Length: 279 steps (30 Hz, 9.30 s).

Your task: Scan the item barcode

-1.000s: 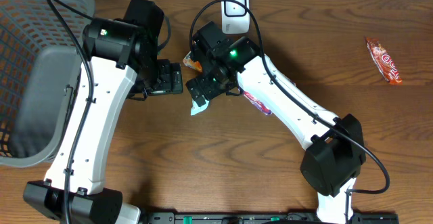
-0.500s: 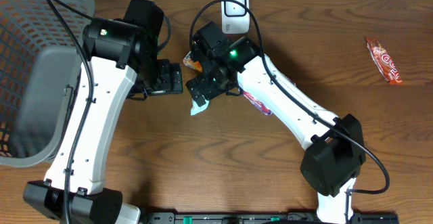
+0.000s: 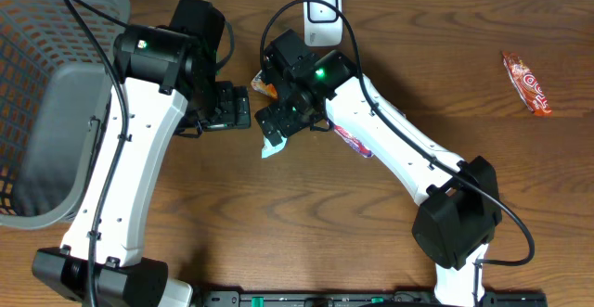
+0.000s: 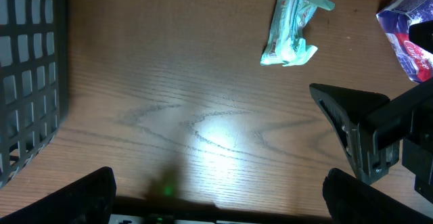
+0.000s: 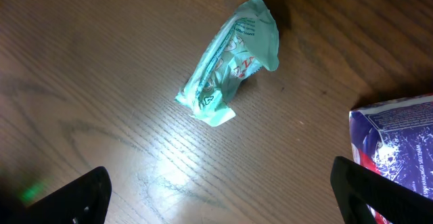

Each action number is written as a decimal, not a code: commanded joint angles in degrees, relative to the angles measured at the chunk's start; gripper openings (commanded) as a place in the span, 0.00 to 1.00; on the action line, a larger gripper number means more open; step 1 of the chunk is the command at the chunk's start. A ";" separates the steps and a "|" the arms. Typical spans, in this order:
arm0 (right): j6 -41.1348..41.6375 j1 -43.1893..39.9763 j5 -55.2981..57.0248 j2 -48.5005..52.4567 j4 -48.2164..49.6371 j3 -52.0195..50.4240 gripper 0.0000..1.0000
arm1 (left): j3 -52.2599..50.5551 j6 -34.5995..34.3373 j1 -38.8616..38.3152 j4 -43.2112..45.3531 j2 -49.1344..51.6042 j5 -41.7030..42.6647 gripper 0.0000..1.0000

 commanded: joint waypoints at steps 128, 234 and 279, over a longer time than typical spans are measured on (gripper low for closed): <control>0.94 -2.93 22.36 -1.40 3.78 -0.44 0.99 | 0.35 -0.07 -0.02 -0.13 0.37 -0.35 0.98; 0.15 -5.38 37.88 -0.87 4.59 -16.50 0.92 | 0.35 -0.07 -0.02 -0.11 0.37 -0.35 0.98; -0.39 -11.06 13.46 -1.33 7.41 -13.05 0.01 | 0.35 -0.07 -0.02 -0.13 0.37 -0.35 0.98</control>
